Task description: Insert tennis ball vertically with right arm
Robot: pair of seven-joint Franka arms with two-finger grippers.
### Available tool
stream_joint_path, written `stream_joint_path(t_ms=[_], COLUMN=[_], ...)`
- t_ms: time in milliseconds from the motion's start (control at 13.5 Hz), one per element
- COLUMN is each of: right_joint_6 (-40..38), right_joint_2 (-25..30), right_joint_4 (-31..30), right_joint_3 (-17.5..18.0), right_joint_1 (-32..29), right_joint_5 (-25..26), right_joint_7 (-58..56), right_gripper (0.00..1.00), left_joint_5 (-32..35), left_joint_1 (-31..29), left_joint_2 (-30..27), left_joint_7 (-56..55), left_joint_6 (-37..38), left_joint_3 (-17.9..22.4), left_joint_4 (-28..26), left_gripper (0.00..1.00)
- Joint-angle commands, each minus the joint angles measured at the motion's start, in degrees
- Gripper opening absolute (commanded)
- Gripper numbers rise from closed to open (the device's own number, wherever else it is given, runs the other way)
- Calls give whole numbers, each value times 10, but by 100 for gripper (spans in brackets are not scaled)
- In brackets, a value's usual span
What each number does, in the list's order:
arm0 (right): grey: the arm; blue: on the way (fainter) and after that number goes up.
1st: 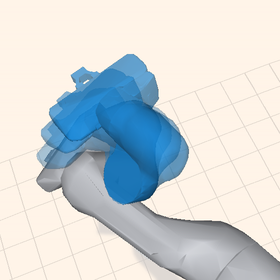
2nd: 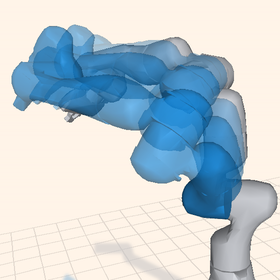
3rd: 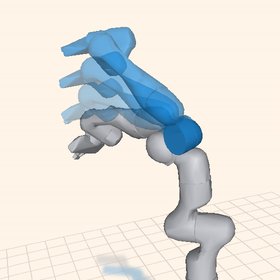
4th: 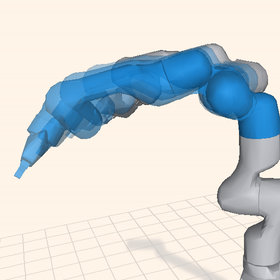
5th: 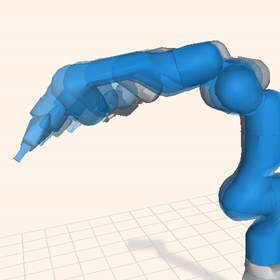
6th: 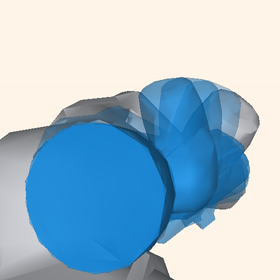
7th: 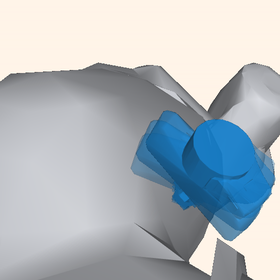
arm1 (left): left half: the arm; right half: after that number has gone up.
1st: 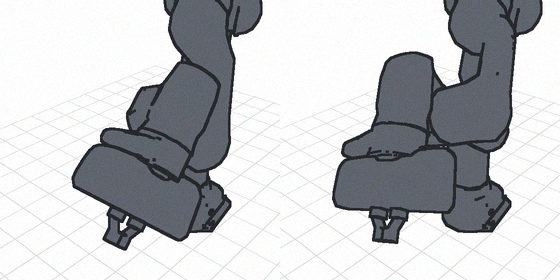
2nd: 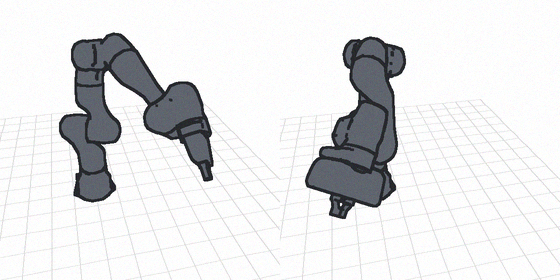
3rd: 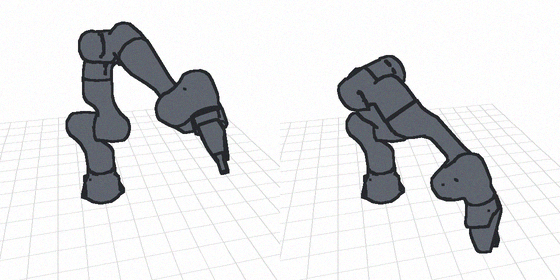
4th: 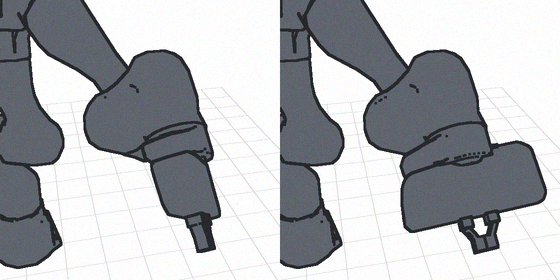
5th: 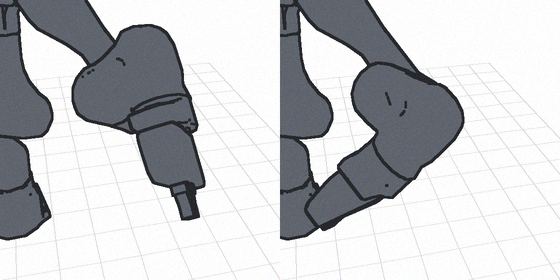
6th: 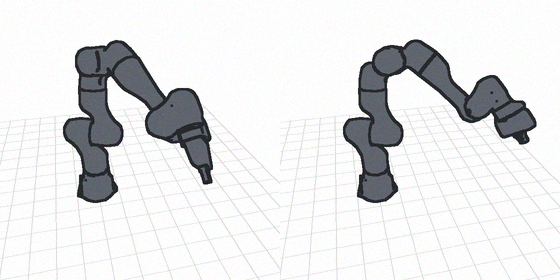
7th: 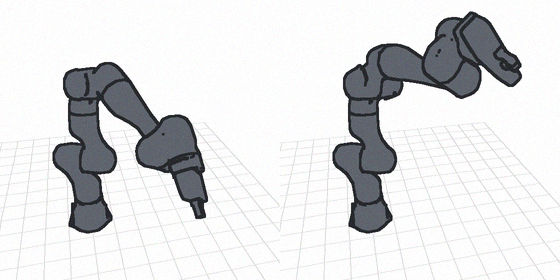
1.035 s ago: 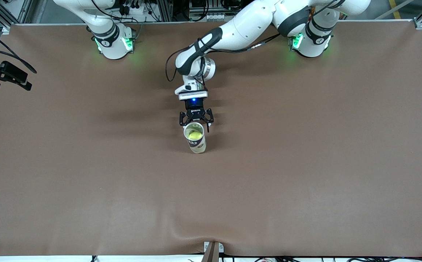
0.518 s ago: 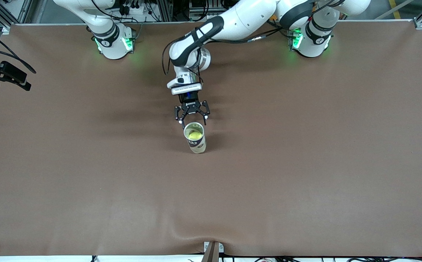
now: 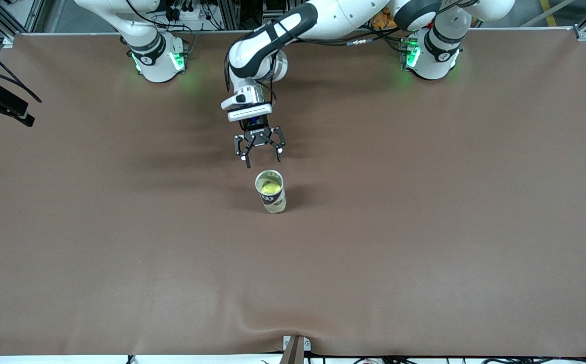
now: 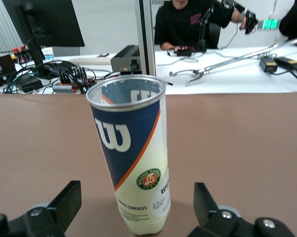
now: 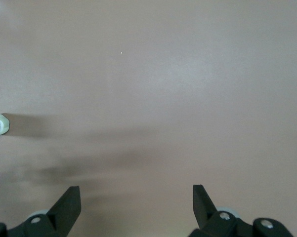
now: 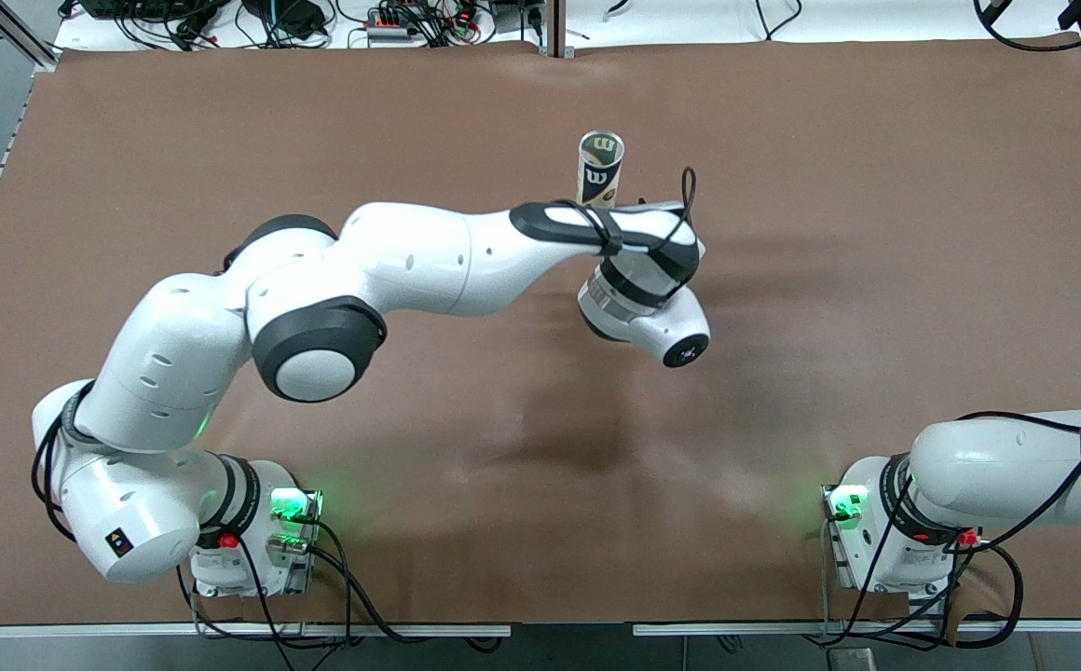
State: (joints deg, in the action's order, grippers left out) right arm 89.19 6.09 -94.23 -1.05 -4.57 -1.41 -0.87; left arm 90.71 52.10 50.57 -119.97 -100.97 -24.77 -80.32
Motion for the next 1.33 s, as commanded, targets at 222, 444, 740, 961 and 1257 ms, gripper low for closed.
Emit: stream_joint_path(t_ms=[222, 444, 740, 961, 1257], right_joint_6=[-4, -10, -15, -17, -31], right_joint_2=[2, 3, 4, 6, 5], right_joint_4=[13, 17, 22, 23, 22], right_joint_3=[8, 7, 8, 9, 10], right_joint_1=[-50, -56, -57, -55, -54], right_joint_5=[-4, -4, -4, -4, -4], right_joint_7=[-12, -12, -11, -10, -5], right_gripper=[100, 100, 100, 100, 100], left_joint_5=[-65, -79, -112, -158, -246], left_joint_1=[-70, -149, -276, -351, -495], left_joint_2=[-13, -14, -14, -17, -32], left_joint_7=[111, 176, 255, 299, 401], left_joint_6=[-12, -12, -7, 3, 25], left_joint_3=[-86, -173, -309, -372, -456], left_joint_4=[37, 39, 39, 39, 56], left_gripper=[100, 100, 100, 100, 100])
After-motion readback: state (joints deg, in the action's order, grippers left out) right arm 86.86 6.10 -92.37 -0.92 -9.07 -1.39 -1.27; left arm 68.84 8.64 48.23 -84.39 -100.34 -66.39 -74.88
